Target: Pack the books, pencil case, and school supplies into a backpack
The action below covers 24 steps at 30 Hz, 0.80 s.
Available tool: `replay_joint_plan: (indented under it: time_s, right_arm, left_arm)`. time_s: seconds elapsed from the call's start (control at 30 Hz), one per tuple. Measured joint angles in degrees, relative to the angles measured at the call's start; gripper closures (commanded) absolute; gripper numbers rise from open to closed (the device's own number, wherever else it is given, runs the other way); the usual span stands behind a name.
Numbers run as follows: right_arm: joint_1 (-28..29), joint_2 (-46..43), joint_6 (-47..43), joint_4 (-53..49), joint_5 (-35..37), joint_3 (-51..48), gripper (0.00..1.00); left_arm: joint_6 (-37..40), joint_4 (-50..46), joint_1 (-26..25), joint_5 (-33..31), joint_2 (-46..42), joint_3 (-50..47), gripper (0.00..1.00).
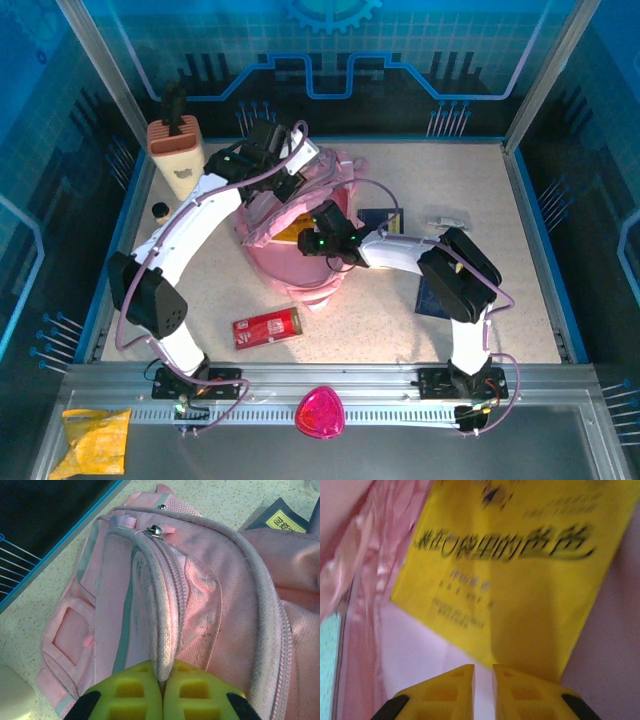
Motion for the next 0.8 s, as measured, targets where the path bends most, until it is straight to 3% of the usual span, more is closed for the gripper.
replay_joint_plan:
  time_s: [0.2,0.37,0.53,0.6,0.67,0.8]
  right_arm:
    - [-1.07,-4.74,-1.25,2.32,0.7,-4.63,0.79]
    - [1.18,-16.7,-2.1,3.34,-1.01,-14.29,0.73]
    - [1.2,-30.62,-1.84,-2.25,-0.44,-19.82,0.61]
    - [0.72,-35.04,-1.81,-5.6,-0.2,-20.76,0.57]
    - [-0.39,-39.19,-1.97,-9.64,0.26,-21.49,0.52]
    - [-4.98,-45.92,-1.84,-17.92,1.03,-22.51,0.41]
  left_arm:
    - [0.63,-0.15,1.14,1.64,-0.22,-0.11,1.0]
    - [1.4,-1.44,1.51,2.62,-0.22,-0.33,1.0]
    - [0.85,-0.87,1.51,3.32,-1.2,-4.55,1.0]
    - [0.0,-0.2,1.51,3.74,-1.84,-6.75,0.88]
    - [-0.9,0.09,1.49,4.13,-2.64,-8.57,0.7]
    - [-5.29,0.11,1.14,4.76,-5.42,-10.36,0.6]
